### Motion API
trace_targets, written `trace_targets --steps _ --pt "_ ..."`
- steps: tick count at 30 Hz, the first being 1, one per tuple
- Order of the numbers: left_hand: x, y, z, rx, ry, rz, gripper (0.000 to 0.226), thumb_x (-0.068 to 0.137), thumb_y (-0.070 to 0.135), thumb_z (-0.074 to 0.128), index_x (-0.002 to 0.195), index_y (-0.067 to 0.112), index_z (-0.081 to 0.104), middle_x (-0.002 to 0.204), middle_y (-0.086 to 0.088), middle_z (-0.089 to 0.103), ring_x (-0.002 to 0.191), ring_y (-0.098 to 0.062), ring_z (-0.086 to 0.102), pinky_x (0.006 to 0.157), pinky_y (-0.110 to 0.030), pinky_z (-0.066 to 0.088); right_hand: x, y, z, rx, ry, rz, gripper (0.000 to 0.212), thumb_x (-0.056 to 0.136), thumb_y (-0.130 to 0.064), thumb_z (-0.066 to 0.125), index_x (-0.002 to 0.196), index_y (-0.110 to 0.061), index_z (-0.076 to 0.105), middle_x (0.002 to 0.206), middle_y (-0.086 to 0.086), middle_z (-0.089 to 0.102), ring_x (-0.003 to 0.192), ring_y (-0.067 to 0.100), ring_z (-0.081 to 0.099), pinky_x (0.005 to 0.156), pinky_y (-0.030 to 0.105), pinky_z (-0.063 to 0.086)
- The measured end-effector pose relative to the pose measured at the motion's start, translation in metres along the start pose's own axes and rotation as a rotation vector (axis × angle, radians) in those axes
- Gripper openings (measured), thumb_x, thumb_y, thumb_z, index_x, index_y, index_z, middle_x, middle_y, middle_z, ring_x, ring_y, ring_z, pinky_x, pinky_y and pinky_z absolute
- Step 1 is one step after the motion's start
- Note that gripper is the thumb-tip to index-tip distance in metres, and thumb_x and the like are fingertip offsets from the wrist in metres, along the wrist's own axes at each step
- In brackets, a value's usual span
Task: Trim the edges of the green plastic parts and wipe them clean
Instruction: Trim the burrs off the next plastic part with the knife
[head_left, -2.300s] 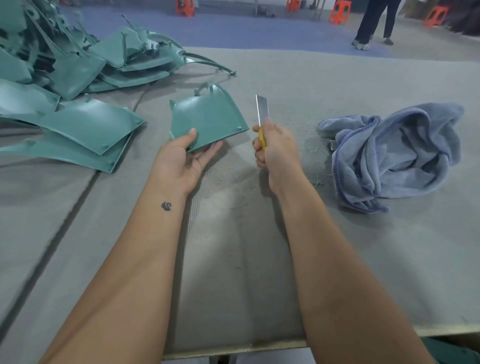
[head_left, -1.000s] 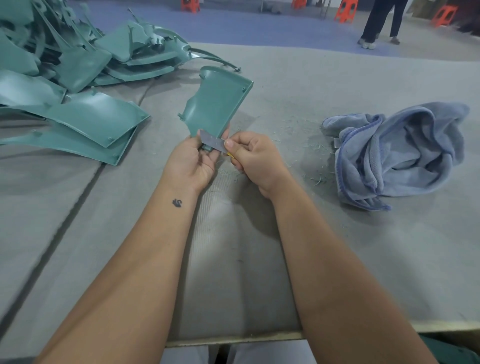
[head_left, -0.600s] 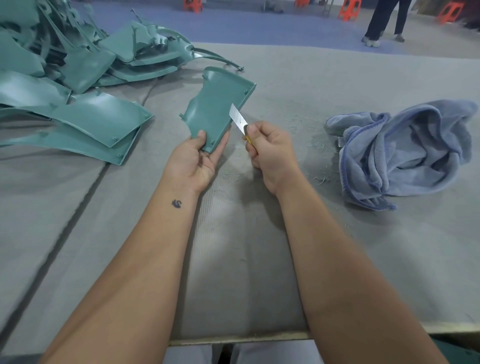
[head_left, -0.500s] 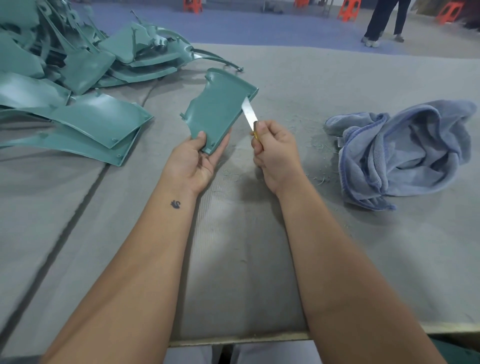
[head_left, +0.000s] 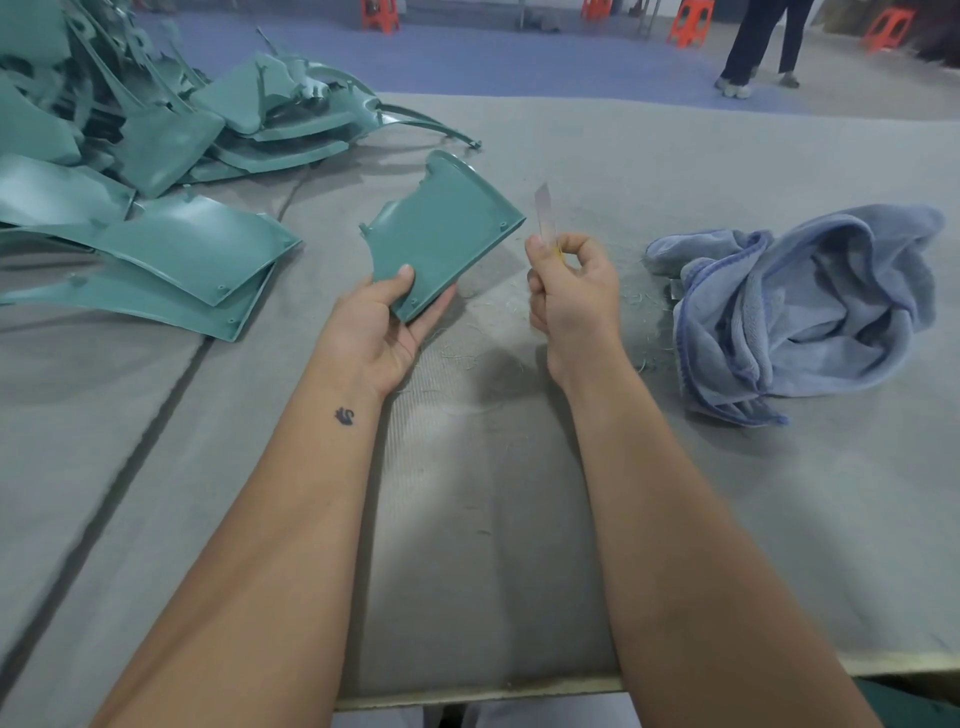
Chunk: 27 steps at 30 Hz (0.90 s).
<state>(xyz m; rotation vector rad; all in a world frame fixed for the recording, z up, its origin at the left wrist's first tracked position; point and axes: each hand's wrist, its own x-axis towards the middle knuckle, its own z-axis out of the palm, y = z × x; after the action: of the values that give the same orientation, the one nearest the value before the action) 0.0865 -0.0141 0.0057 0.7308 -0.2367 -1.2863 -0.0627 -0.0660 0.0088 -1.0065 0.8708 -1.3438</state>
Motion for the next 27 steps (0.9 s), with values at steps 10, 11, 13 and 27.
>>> trace_targets --steps 10,11,13,27 --pt "0.003 -0.002 0.000 -0.023 0.027 0.007 0.012 0.097 -0.003 0.047 0.101 -0.002 0.058 0.077 -0.014 0.074 0.070 -0.025 0.073 0.057 -0.031 0.058 0.003 0.008 -0.001 -0.188 -0.076 -0.099 0.031 0.102 -0.029 0.039 0.084 -0.023 0.063 0.061 -0.003 0.054 0.046 0.009 0.043 0.044 0.021 0.036" --pt "0.003 -0.002 0.000 -0.023 0.028 0.008 0.012 0.097 -0.003 0.047 0.102 -0.002 0.058 0.079 -0.014 0.074 0.070 -0.025 0.073 0.057 -0.031 0.058 0.003 0.009 -0.001 -0.182 -0.100 -0.102 0.031 0.102 -0.029 0.040 0.082 -0.022 0.063 0.059 -0.002 0.051 0.046 0.008 0.040 0.043 0.020 0.033" --pt "0.003 -0.003 0.000 -0.016 0.030 0.007 0.014 0.098 -0.003 0.046 0.103 -0.001 0.058 0.087 -0.015 0.072 0.072 -0.025 0.073 0.057 -0.030 0.058 0.005 0.012 -0.001 -0.201 -0.125 -0.117 0.032 0.102 -0.026 0.041 0.078 -0.020 0.061 0.054 -0.001 0.042 0.045 0.006 0.035 0.042 0.017 0.029" --pt "0.000 -0.002 0.001 0.026 0.014 0.008 0.015 0.099 -0.002 0.043 0.100 0.000 0.058 0.092 -0.015 0.070 0.079 -0.026 0.070 0.056 -0.028 0.058 0.007 0.015 -0.008 -0.199 -0.206 -0.084 0.035 0.102 -0.023 0.042 0.068 -0.019 0.052 0.044 -0.009 0.031 0.039 0.004 0.022 0.038 0.016 0.020"
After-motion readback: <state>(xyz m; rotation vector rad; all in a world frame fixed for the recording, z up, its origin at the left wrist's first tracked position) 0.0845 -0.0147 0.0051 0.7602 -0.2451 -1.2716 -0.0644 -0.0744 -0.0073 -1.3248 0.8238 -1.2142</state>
